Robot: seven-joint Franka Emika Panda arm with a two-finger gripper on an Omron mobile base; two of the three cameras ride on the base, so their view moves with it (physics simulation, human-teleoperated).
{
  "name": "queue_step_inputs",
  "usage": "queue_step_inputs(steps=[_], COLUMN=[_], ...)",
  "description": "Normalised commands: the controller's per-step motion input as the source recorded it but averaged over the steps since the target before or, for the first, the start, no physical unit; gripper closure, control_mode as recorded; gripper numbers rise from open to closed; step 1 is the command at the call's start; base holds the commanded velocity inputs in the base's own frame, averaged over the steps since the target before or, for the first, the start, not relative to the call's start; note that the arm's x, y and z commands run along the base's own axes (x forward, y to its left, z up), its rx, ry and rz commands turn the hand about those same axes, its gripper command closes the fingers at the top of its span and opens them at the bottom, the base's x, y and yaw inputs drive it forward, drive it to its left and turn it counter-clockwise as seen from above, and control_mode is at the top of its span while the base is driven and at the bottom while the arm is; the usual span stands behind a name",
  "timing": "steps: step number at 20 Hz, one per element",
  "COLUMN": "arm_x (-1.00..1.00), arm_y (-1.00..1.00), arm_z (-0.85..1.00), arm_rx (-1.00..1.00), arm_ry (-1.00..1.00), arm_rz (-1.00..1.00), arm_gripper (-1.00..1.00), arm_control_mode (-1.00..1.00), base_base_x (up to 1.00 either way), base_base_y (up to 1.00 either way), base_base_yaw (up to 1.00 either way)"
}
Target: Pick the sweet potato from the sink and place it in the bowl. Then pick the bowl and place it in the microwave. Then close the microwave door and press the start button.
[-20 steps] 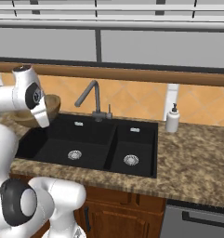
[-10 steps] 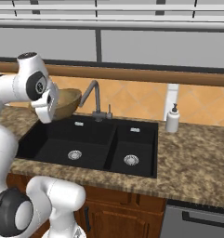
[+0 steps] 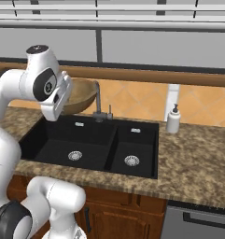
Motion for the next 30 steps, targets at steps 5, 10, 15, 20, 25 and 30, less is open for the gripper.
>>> queue_step_inputs(steps=[5,10,15,20,25,30], arm_x=[-0.16,-0.26,-0.09,0.00,0.00,0.00], arm_y=[-0.43,-0.11,0.00,0.00,0.00,0.00], arm_z=[0.39,0.32,0.02,0.00,0.00,0.00], arm_rx=[0.11,0.06,0.00,0.00,0.00,0.00], arm_ry=[0.00,-0.05,-0.02,0.00,0.00,0.00], arm_rz=[-0.02,0.00,0.00,0.00,0.00,0.00], arm_gripper=[1.00,1.00,1.00,1.00,1.00,1.00], arm_control_mode=[-1.00,-1.00,1.00,1.00,1.00,1.00], base_base_x=[0.00,0.00,-0.37,-0.86,-0.26,0.00], base_base_y=[0.00,0.00,0.00,0.34,0.80,0.60], base_base_yaw=[0.00,0.00,0.00,0.20,0.68,0.85])
